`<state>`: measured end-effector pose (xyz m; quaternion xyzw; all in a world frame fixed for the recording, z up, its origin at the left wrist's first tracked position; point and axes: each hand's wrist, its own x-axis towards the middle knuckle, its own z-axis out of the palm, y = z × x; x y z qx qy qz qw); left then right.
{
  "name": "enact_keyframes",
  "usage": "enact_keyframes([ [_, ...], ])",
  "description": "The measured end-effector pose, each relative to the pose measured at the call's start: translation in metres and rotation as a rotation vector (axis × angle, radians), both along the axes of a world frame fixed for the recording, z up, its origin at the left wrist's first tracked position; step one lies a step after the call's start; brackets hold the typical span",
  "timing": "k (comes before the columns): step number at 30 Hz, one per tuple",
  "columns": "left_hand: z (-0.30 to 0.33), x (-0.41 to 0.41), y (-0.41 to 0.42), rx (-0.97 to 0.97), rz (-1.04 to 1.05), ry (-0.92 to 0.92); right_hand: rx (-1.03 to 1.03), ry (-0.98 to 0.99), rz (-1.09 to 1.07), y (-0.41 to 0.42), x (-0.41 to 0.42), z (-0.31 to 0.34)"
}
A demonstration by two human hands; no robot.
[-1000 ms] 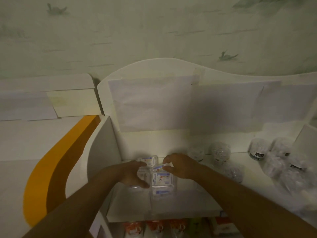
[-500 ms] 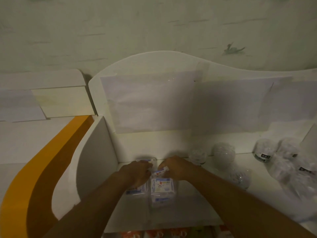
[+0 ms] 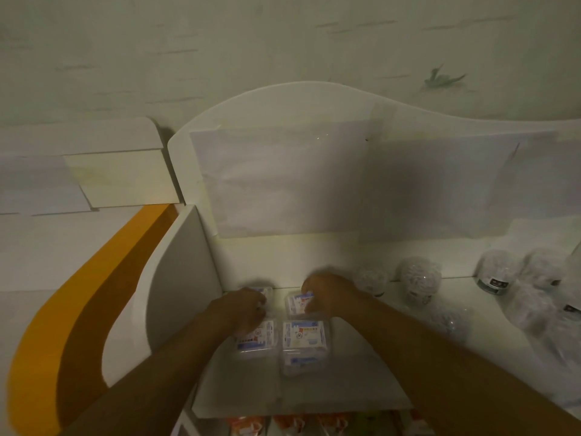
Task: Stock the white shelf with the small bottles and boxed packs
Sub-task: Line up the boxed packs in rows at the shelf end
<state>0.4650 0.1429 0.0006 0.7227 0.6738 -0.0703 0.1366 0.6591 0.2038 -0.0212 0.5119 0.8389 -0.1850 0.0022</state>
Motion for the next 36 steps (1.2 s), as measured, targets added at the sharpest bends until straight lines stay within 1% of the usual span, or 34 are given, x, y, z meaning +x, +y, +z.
enact_keyframes([
  [4,-0.002,-0.003,-0.001,0.018,0.001,-0.020,0.028,0.021,-0.064,0.006,-0.001,-0.004],
  [10,-0.006,-0.008,0.004,0.003,-0.015,-0.029,0.060,-0.048,-0.116,0.017,-0.012,-0.006],
  [15,-0.011,-0.013,0.009,-0.019,-0.055,-0.011,0.142,-0.084,-0.116,0.021,-0.014,-0.009],
  [19,-0.009,-0.011,0.007,-0.018,-0.041,-0.025,0.165,-0.042,-0.114,0.014,-0.014,-0.013],
  [22,-0.003,-0.009,0.004,0.041,-0.036,-0.054,0.228,-0.008,-0.070,0.004,-0.010,-0.006],
  [24,0.004,-0.009,0.001,0.075,-0.025,-0.105,0.199,0.054,-0.003,-0.004,-0.006,0.002],
  [25,0.009,-0.008,0.000,0.038,-0.028,-0.128,0.151,0.087,0.047,-0.008,-0.006,0.007],
  [27,0.019,-0.003,-0.005,-0.104,-0.054,-0.172,0.075,0.110,0.130,-0.018,-0.007,0.018],
  [29,0.026,0.002,-0.012,-0.231,-0.101,-0.169,0.065,0.132,0.142,-0.028,-0.007,0.027],
  [31,0.026,0.003,-0.018,-0.294,-0.155,-0.141,0.054,0.135,0.169,-0.039,-0.005,0.037],
  [33,0.026,0.004,-0.025,-0.331,-0.196,-0.079,-0.006,0.106,0.201,-0.051,-0.002,0.043],
  [36,0.026,0.005,-0.033,-0.298,-0.177,0.051,-0.149,0.063,0.197,-0.064,0.001,0.041],
])
